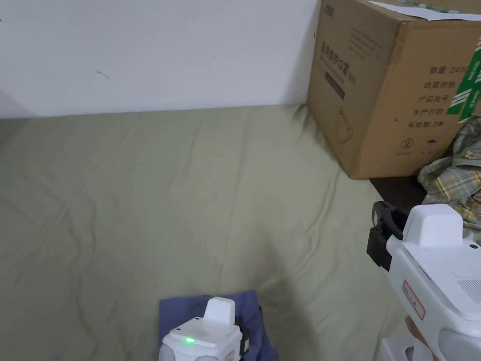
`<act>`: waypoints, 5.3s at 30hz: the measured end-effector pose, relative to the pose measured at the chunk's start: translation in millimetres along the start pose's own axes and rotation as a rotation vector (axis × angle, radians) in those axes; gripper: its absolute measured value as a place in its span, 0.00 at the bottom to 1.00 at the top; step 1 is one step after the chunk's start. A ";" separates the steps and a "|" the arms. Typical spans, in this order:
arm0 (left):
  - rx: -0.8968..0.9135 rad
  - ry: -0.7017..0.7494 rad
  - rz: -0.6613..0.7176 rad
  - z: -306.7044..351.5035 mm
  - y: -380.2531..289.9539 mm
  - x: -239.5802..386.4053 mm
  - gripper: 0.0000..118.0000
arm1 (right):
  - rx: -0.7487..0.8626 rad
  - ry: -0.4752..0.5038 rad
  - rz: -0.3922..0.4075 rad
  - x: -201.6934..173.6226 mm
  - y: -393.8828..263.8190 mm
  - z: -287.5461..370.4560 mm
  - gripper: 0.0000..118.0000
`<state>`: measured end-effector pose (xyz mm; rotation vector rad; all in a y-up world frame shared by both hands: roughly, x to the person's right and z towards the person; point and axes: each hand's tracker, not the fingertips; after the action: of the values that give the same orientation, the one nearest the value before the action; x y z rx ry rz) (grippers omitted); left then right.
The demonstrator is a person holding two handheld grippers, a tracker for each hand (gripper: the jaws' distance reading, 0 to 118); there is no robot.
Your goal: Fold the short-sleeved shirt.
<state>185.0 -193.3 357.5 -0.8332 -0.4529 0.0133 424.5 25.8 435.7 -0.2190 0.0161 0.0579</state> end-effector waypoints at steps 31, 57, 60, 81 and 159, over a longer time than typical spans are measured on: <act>0.526 0.133 -0.038 177.1 95.2 -61.3 0.00 | 0.082 0.010 -0.015 -17.0 18.1 16.3 0.00; 0.702 0.426 0.014 257.9 78.1 -147.8 0.00 | 0.085 0.065 -0.004 -73.0 3.9 -8.5 0.00; 0.701 0.424 0.016 255.0 76.0 -150.4 0.00 | 0.034 0.094 -0.012 -80.1 -14.5 -22.3 0.00; 0.544 0.362 0.057 211.2 47.1 -166.1 0.00 | -0.543 0.223 0.069 -161.3 -232.7 -105.7 0.00; 0.018 0.543 0.554 239.7 44.9 -521.9 0.91 | -0.184 0.164 -0.020 -181.6 -54.9 -114.3 0.00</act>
<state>-374.1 -89.7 265.2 -0.8830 0.2955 0.2951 245.4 -62.7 340.0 -0.4070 0.1728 0.0208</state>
